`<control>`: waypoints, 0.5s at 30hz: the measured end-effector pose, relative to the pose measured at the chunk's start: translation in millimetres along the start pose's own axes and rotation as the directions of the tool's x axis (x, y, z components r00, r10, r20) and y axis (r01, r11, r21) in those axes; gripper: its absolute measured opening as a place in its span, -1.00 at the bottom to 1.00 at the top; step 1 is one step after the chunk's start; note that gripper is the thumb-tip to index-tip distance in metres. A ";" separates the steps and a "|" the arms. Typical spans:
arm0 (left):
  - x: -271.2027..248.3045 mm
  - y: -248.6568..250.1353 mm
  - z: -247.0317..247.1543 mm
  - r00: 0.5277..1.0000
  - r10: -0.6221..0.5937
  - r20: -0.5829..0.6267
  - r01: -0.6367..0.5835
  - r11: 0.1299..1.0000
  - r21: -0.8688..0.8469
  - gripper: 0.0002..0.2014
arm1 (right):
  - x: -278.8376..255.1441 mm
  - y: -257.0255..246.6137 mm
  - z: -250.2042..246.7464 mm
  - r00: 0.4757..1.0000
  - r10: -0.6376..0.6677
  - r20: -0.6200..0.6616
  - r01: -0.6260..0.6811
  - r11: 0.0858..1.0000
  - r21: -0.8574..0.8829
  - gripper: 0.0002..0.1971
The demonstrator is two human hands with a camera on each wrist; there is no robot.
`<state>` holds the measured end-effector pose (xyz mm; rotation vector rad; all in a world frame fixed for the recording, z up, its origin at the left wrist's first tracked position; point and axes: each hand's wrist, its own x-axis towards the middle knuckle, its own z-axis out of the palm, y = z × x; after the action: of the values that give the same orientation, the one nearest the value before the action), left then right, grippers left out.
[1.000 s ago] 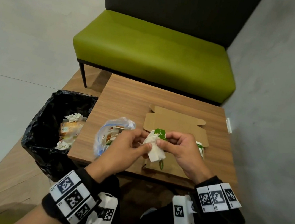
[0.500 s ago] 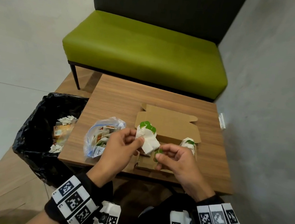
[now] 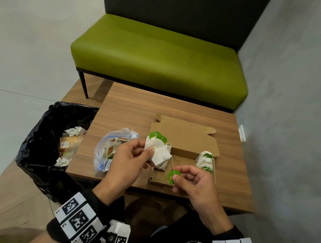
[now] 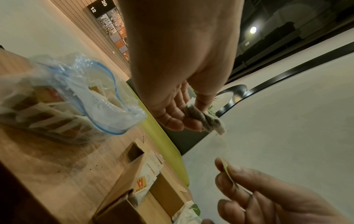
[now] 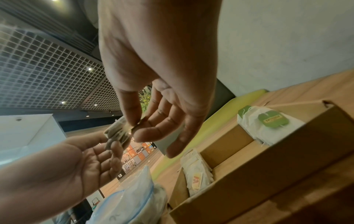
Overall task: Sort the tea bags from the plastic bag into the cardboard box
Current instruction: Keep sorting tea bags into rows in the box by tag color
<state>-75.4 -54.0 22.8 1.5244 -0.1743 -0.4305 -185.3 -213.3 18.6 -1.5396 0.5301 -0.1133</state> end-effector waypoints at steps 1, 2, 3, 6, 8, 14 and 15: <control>0.2 -0.1 -0.6 1.000 0.000 0.000 0.000 1.000 -0.003 -0.92 | 0.3 2.1 -0.4 1.000 0.001 -0.024 -0.001 1.000 -0.021 -0.79; 0.1 -0.1 -0.9 1.000 0.002 0.001 -0.002 1.000 -0.001 -0.92 | 0.7 3.7 -0.8 0.999 0.004 -0.054 -0.006 0.999 -0.040 -0.77; -0.1 -0.3 -1.2 1.000 0.006 0.003 -0.006 1.000 0.004 -0.92 | 1.8 5.4 -1.4 0.996 0.003 -0.087 -0.009 0.997 -0.072 -0.76; -2.5 -1.6 -0.7 1.000 0.017 0.022 -0.017 0.999 0.028 -0.93 | 3.6 6.0 -1.8 0.987 -0.061 -0.147 0.022 0.968 -0.251 -0.78; -4.3 -3.7 1.1 0.999 0.010 0.037 -0.011 1.000 0.027 -0.93 | 3.7 -0.4 2.8 0.979 -0.129 -0.160 0.078 0.953 -0.292 -0.87; -7.9 -6.0 9.7 0.995 0.011 0.099 -0.008 1.000 -0.023 -0.86 | 4.2 -19.1 16.8 0.991 -0.126 -0.048 0.120 0.986 -0.114 -0.82; -7.7 -6.0 9.4 0.995 0.014 0.098 -0.012 1.000 -0.020 -0.85 | 5.1 -18.2 17.0 0.991 -0.128 -0.042 0.122 0.984 -0.129 -0.87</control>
<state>-86.8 -59.7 18.5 1.4836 -0.2562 -0.4960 -169.4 -200.6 34.0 -1.6976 0.4878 -0.2188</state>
